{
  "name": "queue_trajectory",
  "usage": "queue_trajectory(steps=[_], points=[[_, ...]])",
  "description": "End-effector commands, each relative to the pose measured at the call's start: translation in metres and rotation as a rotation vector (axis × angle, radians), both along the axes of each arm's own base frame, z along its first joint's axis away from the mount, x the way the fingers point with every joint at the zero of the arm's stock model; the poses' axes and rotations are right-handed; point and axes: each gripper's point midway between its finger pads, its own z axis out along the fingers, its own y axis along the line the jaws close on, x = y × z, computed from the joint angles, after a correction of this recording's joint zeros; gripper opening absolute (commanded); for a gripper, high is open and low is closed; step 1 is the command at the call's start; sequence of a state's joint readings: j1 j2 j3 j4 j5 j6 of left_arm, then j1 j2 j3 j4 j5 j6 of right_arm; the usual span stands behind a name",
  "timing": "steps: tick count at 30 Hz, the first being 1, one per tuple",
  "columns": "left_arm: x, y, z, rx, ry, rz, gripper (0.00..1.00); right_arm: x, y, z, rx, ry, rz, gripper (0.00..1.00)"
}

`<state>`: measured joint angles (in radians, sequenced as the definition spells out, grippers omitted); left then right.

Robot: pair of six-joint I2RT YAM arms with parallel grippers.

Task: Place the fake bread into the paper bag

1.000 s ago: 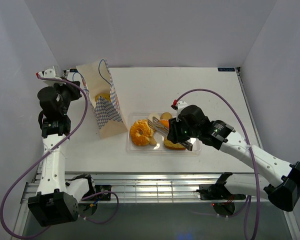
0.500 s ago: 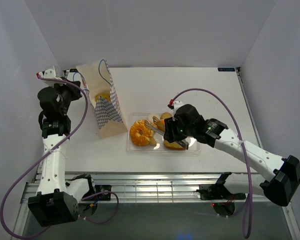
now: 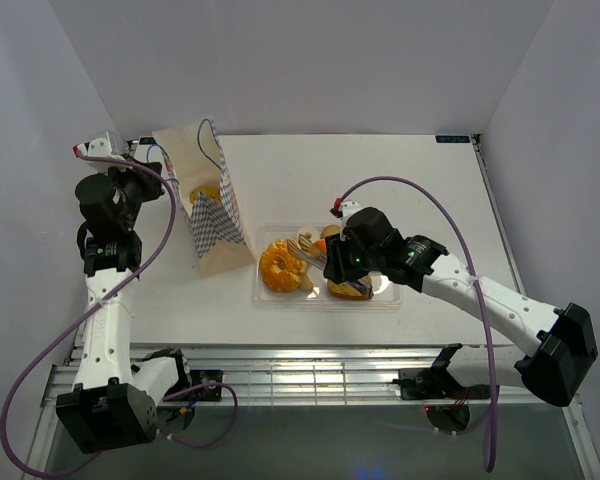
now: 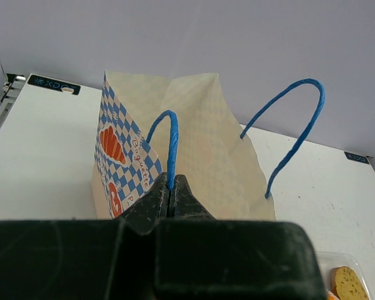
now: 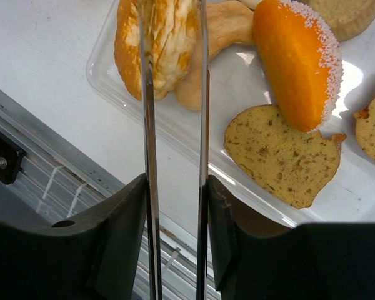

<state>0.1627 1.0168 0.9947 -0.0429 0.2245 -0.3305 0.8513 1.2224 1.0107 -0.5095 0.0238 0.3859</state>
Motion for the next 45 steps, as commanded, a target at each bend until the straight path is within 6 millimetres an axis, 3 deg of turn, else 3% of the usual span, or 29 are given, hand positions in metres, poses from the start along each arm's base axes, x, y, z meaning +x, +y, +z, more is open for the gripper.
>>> queue_trajectory(steps=[1, 8, 15, 20, 28, 40, 45], points=[[-0.006, -0.002, 0.008, 0.001, -0.029, -0.013, 0.00, 0.010, 0.011, 0.013, 0.061, -0.034, -0.003, 0.43], [-0.007, -0.003, 0.008, 0.000, -0.030, -0.016, 0.00, 0.006, 0.016, 0.010, 0.080, -0.007, 0.027, 0.38], [-0.006, -0.002, 0.007, -0.001, -0.029, -0.015, 0.00, 0.006, 0.020, 0.015, 0.100, -0.002, 0.043, 0.23], [-0.007, -0.002, 0.007, 0.000, -0.030, -0.015, 0.00, 0.006, 0.023, 0.041, 0.150, -0.039, 0.057, 0.08], [-0.007, -0.003, 0.006, -0.003, -0.030, -0.021, 0.00, 0.007, 0.022, 0.091, 0.208, -0.114, 0.063, 0.08], [-0.008, -0.004, 0.006, -0.006, -0.035, -0.024, 0.00, 0.009, 0.013, 0.130, 0.192, -0.194, 0.080, 0.08], [-0.008, -0.003, 0.005, -0.006, -0.033, -0.021, 0.00, 0.007, 0.011, 0.177, 0.246, -0.270, 0.097, 0.08]])
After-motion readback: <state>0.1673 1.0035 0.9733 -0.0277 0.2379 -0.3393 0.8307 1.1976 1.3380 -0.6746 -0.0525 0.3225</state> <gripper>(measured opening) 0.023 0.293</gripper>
